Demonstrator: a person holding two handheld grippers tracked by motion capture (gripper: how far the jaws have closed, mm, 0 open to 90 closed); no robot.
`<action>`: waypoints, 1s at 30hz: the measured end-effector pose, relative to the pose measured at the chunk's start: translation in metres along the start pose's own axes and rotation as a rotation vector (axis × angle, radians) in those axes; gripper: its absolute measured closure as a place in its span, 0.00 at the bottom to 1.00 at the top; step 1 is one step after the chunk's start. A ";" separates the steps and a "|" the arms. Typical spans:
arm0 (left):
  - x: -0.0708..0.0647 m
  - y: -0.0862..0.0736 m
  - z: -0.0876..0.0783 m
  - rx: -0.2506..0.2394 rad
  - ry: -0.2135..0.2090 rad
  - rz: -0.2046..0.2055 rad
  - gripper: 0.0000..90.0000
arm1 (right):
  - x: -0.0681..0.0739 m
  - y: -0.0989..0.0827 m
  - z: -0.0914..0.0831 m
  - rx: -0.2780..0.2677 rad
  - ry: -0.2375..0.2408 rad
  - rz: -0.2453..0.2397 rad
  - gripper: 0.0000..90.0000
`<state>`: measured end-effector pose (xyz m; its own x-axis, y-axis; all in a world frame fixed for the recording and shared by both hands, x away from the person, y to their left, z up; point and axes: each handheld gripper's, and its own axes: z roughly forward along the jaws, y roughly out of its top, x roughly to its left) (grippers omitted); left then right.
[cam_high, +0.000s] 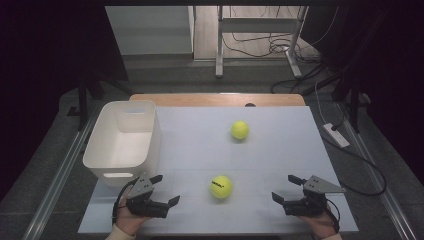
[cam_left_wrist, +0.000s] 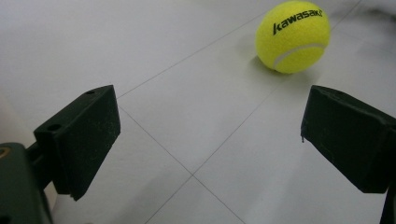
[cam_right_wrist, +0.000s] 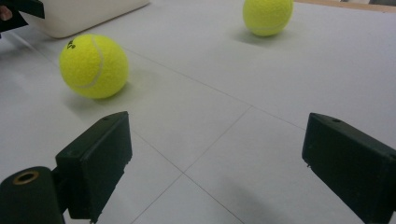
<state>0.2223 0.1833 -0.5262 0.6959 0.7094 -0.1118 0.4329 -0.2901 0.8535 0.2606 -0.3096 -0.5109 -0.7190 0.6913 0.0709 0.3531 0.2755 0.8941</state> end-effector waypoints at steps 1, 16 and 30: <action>0.000 0.000 0.000 0.000 0.000 0.000 0.06 | 0.000 0.000 0.000 0.000 0.000 0.000 0.10; -0.003 0.002 0.001 -0.003 0.006 0.010 0.06 | -0.002 0.000 0.000 0.004 -0.008 0.008 0.11; -0.004 0.003 -0.003 -0.014 0.016 0.012 0.06 | -0.001 0.000 0.003 0.015 -0.003 0.003 0.12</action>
<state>0.2195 0.1819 -0.5216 0.6915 0.7163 -0.0934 0.4163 -0.2896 0.8619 0.2635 -0.3081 -0.5120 -0.7159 0.6945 0.0722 0.3643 0.2833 0.8871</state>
